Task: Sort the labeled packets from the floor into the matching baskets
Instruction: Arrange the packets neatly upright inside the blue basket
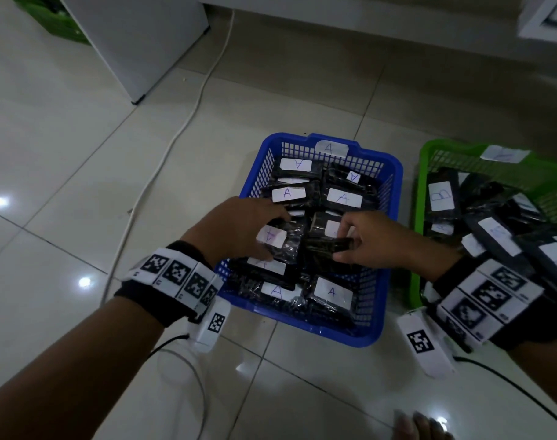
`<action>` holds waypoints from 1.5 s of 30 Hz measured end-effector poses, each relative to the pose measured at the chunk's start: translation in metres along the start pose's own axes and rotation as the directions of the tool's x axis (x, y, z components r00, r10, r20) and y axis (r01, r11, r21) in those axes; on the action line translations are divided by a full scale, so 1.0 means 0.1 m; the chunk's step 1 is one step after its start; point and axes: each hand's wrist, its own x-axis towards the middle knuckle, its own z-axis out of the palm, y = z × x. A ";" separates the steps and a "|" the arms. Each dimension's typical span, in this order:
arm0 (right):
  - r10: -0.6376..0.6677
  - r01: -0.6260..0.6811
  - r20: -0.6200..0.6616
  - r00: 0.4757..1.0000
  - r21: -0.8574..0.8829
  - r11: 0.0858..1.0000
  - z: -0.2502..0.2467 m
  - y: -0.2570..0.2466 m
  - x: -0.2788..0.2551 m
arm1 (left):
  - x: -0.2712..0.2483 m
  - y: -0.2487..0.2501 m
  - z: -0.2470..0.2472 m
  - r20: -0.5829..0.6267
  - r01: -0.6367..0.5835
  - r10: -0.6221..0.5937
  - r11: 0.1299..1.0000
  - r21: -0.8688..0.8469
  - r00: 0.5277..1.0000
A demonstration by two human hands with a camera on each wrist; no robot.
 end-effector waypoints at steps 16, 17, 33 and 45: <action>0.044 -0.049 -0.111 0.993 -0.037 0.998 0.03 0.13 0.16 | -0.12 0.48 -0.06 0.177 -0.043 -0.020 0.937 0.347 0.984; 0.050 -0.053 -0.110 0.993 -0.030 0.998 0.03 0.12 0.17 | -0.12 0.51 -0.01 0.187 -0.044 -0.030 0.924 0.381 0.982; 0.178 -0.171 -0.033 0.984 0.161 0.972 -0.22 0.01 0.25 | -0.01 1.06 -0.18 0.179 -0.266 0.228 0.936 0.230 0.957; 0.147 -0.142 0.001 0.989 0.281 0.949 -0.29 0.16 0.25 | 0.21 1.24 0.30 0.286 -0.424 0.339 0.842 0.334 0.896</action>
